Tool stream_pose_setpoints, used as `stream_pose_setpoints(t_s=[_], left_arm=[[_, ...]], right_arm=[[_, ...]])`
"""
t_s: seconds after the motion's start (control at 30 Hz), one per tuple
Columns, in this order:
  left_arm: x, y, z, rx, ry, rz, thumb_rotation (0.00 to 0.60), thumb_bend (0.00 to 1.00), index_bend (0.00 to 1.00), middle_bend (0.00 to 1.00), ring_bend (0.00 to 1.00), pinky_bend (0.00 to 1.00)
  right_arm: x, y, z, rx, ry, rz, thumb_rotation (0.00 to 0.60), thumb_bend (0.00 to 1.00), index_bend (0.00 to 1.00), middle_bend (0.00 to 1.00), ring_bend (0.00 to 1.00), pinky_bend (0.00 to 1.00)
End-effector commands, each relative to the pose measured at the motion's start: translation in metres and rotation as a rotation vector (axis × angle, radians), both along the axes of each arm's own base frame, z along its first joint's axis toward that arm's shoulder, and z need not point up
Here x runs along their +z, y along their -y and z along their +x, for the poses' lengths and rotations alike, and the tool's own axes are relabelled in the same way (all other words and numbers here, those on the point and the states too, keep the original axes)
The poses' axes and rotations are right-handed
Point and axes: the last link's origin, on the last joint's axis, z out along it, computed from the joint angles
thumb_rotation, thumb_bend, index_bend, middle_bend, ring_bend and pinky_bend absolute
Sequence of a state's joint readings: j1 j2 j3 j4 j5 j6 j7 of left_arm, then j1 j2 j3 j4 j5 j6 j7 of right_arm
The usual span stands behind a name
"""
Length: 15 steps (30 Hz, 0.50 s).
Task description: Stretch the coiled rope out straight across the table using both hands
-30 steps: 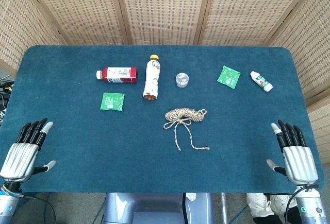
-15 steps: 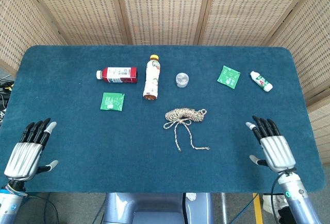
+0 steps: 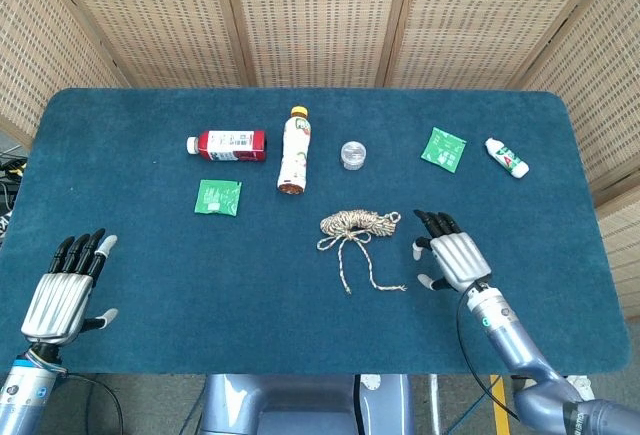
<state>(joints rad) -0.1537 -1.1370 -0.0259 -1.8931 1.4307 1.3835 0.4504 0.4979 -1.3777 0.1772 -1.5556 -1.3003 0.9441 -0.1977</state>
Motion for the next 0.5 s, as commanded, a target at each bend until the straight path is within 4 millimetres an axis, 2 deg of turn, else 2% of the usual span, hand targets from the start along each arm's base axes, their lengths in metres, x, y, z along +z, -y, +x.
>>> stream_pose_setpoints(t_s=[0.03,0.2,0.5], left_arm=[[-0.002,-0.002,-0.001,0.007,-0.004,-0.001,0.600,0.00,0.00,0.00,0.00,0.00],[-0.003,-0.002,0.000,0.010,-0.007,0.000,0.600,0.00,0.00,0.00,0.00,0.00],[-0.004,0.000,0.001,0.003,-0.007,-0.008,0.600,0.00,0.00,0.00,0.00,0.00]], right_arm=[[-0.014,0.003,0.002,-0.003,-0.023,0.029,0.600,0.27,0.50,0.02,0.00,0.00],[-0.030,-0.005,0.003,-0.013,-0.037,0.074,0.600,0.27,0.50,0.02,0.00,0.00],[-0.045,-0.010,0.011,-0.017,-0.048,0.093,0.600,0.27,0.50,0.02,0.00,0.00]])
